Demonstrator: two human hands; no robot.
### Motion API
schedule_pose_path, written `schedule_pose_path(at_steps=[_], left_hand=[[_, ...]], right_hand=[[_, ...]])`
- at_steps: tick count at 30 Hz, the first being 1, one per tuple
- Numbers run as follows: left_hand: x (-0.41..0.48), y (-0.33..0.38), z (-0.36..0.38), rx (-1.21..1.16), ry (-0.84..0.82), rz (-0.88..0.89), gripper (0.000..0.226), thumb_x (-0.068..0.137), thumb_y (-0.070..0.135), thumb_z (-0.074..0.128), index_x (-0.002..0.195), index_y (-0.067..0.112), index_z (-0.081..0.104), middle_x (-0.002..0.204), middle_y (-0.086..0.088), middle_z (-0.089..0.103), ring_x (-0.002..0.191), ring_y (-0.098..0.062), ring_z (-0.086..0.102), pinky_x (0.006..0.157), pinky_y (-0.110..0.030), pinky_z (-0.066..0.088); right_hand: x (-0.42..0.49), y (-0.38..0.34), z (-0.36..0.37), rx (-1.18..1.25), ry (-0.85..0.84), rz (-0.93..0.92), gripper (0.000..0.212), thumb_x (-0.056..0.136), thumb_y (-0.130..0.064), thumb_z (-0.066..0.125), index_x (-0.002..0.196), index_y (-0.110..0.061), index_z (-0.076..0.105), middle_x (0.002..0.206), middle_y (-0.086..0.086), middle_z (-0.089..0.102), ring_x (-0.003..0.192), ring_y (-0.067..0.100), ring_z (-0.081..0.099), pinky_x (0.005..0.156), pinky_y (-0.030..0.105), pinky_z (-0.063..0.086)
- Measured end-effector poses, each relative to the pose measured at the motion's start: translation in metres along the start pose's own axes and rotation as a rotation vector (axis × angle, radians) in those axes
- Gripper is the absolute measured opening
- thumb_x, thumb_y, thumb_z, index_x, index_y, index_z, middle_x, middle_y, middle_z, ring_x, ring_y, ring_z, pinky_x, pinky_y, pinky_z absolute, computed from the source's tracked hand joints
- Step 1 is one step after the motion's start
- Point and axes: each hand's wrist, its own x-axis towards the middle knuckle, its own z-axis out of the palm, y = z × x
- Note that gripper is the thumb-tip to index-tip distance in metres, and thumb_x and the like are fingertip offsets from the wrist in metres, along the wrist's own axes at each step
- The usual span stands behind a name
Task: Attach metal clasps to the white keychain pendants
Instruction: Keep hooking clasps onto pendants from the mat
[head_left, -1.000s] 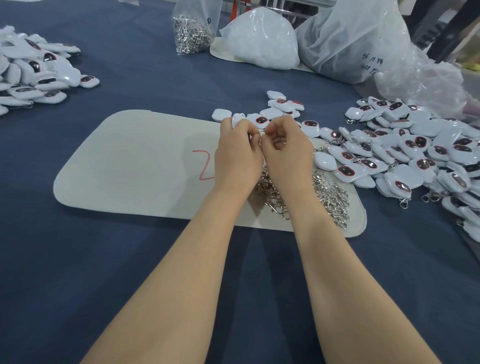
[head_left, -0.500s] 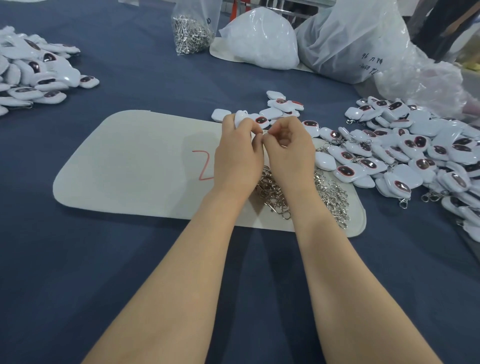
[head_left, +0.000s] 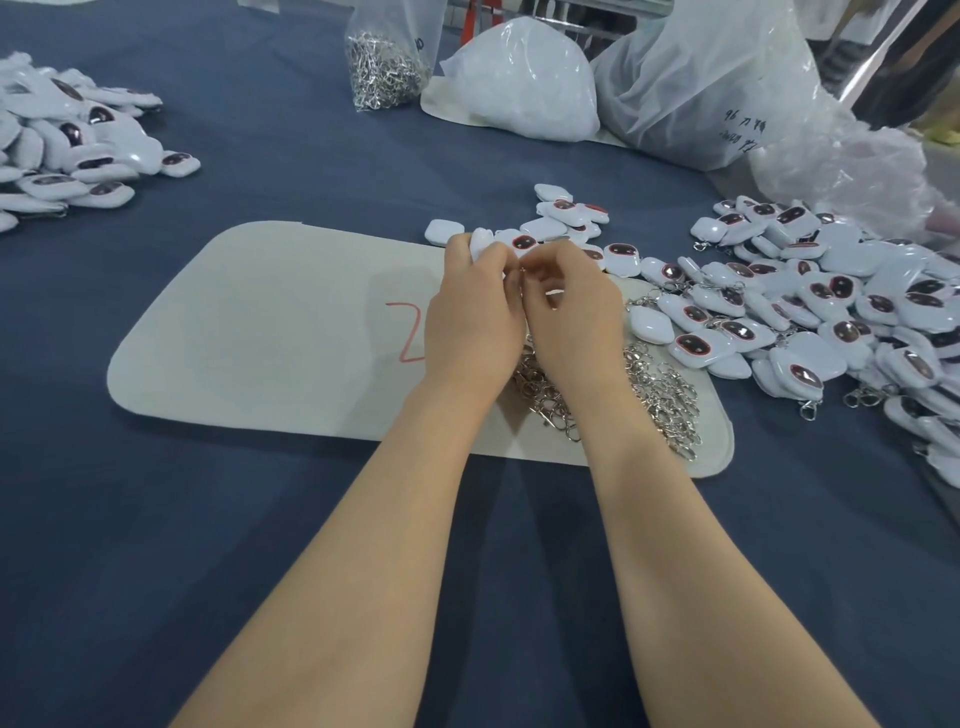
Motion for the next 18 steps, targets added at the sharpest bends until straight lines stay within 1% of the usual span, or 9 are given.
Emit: schedule_pose_path(at_steps=[3, 5, 7, 8, 10, 14, 16, 18], left_hand=[[0.0005, -0.0006, 0.0012, -0.029, 0.015, -0.016, 0.014, 0.096, 0.017, 0.047, 0.1, 0.012, 0.06, 0.123, -0.008, 0.046, 0.085, -0.027, 0.056, 0.073, -0.037, 0.046], [0.0011, -0.0012, 0.002, -0.072, 0.027, -0.036, 0.011, 0.096, 0.018, 0.05, 0.096, 0.014, 0.059, 0.117, -0.007, 0.047, 0.079, -0.022, 0.052, 0.075, -0.036, 0.046], [0.0017, -0.0021, 0.0025, -0.114, 0.028, -0.056, 0.008, 0.094, 0.019, 0.052, 0.091, 0.016, 0.058, 0.108, -0.004, 0.046, 0.073, -0.018, 0.047, 0.077, -0.036, 0.046], [0.0019, -0.0025, 0.0027, -0.126, 0.023, -0.062, 0.007, 0.094, 0.019, 0.053, 0.09, 0.017, 0.058, 0.105, -0.002, 0.045, 0.072, -0.016, 0.047, 0.077, -0.036, 0.046], [0.0022, -0.003, 0.0028, -0.139, 0.018, -0.066, 0.007, 0.093, 0.018, 0.053, 0.089, 0.017, 0.059, 0.101, 0.0, 0.044, 0.073, -0.015, 0.046, 0.077, -0.034, 0.046], [0.0021, -0.0025, 0.0027, -0.133, 0.028, -0.059, 0.009, 0.093, 0.017, 0.052, 0.092, 0.016, 0.061, 0.098, 0.001, 0.043, 0.075, -0.014, 0.046, 0.075, -0.032, 0.044], [0.0024, -0.0027, 0.0024, -0.127, 0.03, -0.05, 0.009, 0.094, 0.015, 0.052, 0.092, 0.014, 0.06, 0.099, 0.0, 0.044, 0.076, -0.015, 0.046, 0.076, -0.033, 0.044], [0.0027, -0.0031, 0.002, -0.123, 0.031, -0.048, 0.01, 0.094, 0.013, 0.051, 0.093, 0.013, 0.06, 0.101, -0.002, 0.045, 0.077, -0.015, 0.046, 0.078, -0.034, 0.045]], right_hand=[[0.0012, 0.0013, 0.0001, 0.004, 0.022, 0.035, 0.015, 0.086, -0.001, 0.054, 0.09, -0.011, 0.065, 0.086, -0.002, 0.064, 0.069, -0.002, 0.052, 0.068, 0.006, 0.04], [0.0021, 0.0018, 0.0, 0.04, 0.041, 0.068, 0.013, 0.086, -0.002, 0.056, 0.09, -0.012, 0.064, 0.082, -0.007, 0.062, 0.069, -0.005, 0.054, 0.069, 0.005, 0.042], [0.0029, 0.0016, -0.0002, 0.099, 0.06, 0.099, 0.012, 0.086, -0.003, 0.058, 0.089, -0.013, 0.063, 0.081, -0.01, 0.061, 0.074, 0.002, 0.059, 0.072, 0.009, 0.046], [0.0031, 0.0012, -0.0004, 0.125, 0.066, 0.11, 0.012, 0.086, -0.002, 0.058, 0.089, -0.013, 0.062, 0.08, -0.01, 0.061, 0.076, 0.008, 0.061, 0.074, 0.013, 0.049], [0.0026, 0.0004, -0.0006, 0.136, 0.066, 0.113, 0.013, 0.086, -0.003, 0.058, 0.088, -0.016, 0.059, 0.08, -0.01, 0.062, 0.079, 0.012, 0.063, 0.074, 0.017, 0.05], [0.0007, 0.0006, -0.0015, 0.092, 0.05, 0.103, 0.013, 0.087, -0.006, 0.058, 0.088, -0.019, 0.057, 0.078, -0.009, 0.062, 0.076, 0.01, 0.062, 0.072, 0.016, 0.047], [0.0005, 0.0011, -0.0011, 0.052, 0.034, 0.098, 0.011, 0.087, -0.009, 0.058, 0.089, -0.019, 0.058, 0.078, -0.007, 0.063, 0.074, 0.009, 0.061, 0.068, 0.011, 0.043], [0.0005, 0.001, -0.0001, 0.038, 0.026, 0.084, 0.009, 0.088, -0.008, 0.057, 0.092, -0.015, 0.061, 0.08, -0.006, 0.063, 0.073, 0.007, 0.059, 0.066, 0.006, 0.041]])
